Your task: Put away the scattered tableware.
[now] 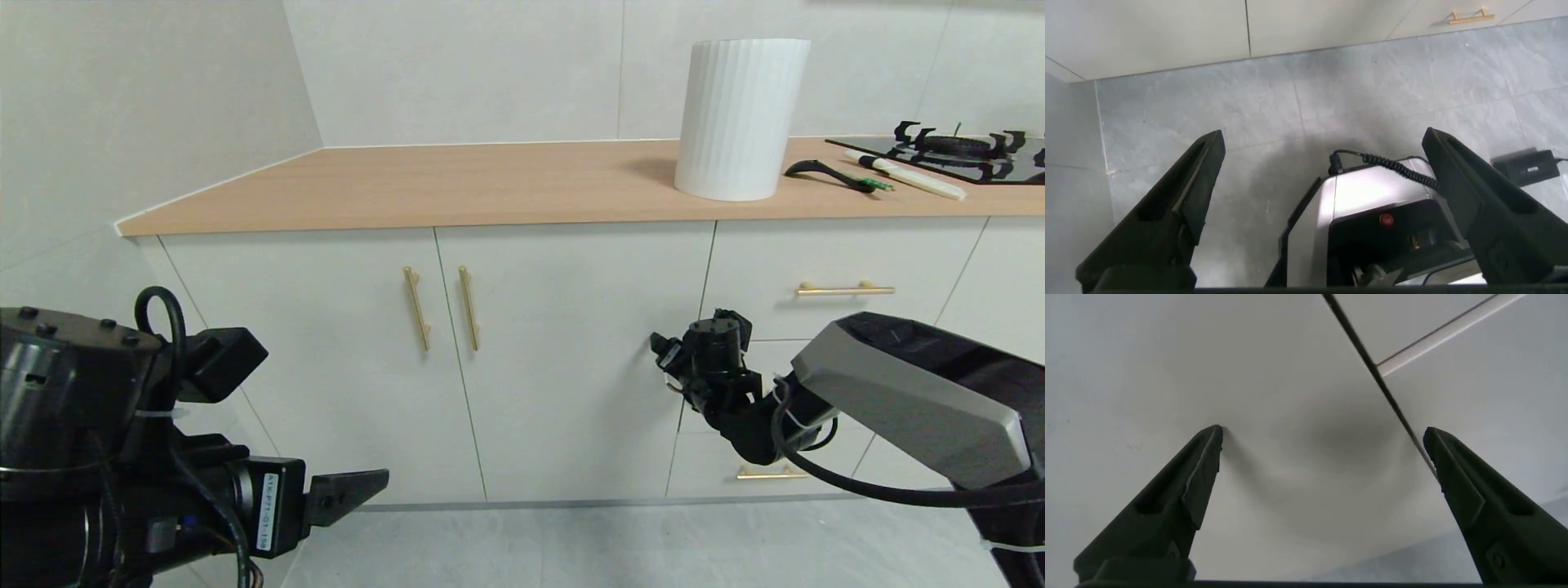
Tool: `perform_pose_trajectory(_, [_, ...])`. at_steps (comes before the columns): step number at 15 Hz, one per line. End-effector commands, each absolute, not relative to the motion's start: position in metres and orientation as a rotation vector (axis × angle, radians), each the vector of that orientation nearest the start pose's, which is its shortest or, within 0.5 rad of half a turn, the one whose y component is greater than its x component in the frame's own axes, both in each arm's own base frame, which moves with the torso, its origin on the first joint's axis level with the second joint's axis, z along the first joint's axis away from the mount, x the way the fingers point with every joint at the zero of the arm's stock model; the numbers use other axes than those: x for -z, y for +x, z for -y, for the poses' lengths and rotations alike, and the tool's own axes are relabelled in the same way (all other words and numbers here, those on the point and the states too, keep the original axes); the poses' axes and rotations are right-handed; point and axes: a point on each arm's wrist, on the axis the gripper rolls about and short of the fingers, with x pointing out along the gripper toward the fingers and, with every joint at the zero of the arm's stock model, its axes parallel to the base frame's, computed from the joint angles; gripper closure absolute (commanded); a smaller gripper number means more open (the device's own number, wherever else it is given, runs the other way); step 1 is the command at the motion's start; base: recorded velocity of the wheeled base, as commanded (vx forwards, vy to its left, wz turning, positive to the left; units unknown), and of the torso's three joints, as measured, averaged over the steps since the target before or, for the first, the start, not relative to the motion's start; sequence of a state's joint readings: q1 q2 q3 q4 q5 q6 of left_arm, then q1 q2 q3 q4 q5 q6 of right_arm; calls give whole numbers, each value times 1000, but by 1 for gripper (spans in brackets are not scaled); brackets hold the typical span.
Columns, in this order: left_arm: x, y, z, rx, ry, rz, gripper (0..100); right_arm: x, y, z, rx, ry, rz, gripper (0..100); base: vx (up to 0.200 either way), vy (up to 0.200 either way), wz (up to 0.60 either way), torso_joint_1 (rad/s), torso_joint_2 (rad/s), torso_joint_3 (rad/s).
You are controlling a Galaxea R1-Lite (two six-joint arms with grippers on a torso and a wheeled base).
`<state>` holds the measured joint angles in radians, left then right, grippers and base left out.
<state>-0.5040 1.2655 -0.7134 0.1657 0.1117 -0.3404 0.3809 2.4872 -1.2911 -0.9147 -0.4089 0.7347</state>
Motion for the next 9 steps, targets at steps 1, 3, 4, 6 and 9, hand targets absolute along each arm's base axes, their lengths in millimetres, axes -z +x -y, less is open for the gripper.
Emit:
perform_pose_trajectory(1, [-191,155,82,251,-104,-742,0,-18,438,-166,121,620,-242,0,0,0,0,0,0,0])
perform_pose_trajectory(3, [-191,155,83,253,-103,-742,0,-19,434,-166,119,616,-250,0,0,0,0,0,0,0])
perform_pose_trajectory(4, [-191,155,83,253,-104,-741,0,-24,423,-165,93,611,-278,0,0,0,0,0,0,0])
perform_pose_trajectory(6, [-191,155,82,251,-106,-741,0,-28,398,-166,12,599,-367,0,0,0,0,0,0,0])
perform_pose_trajectory(9, [-191,155,82,252,-104,-741,0,-48,329,-145,-343,539,-579,0,0,0,0,0,0,0])
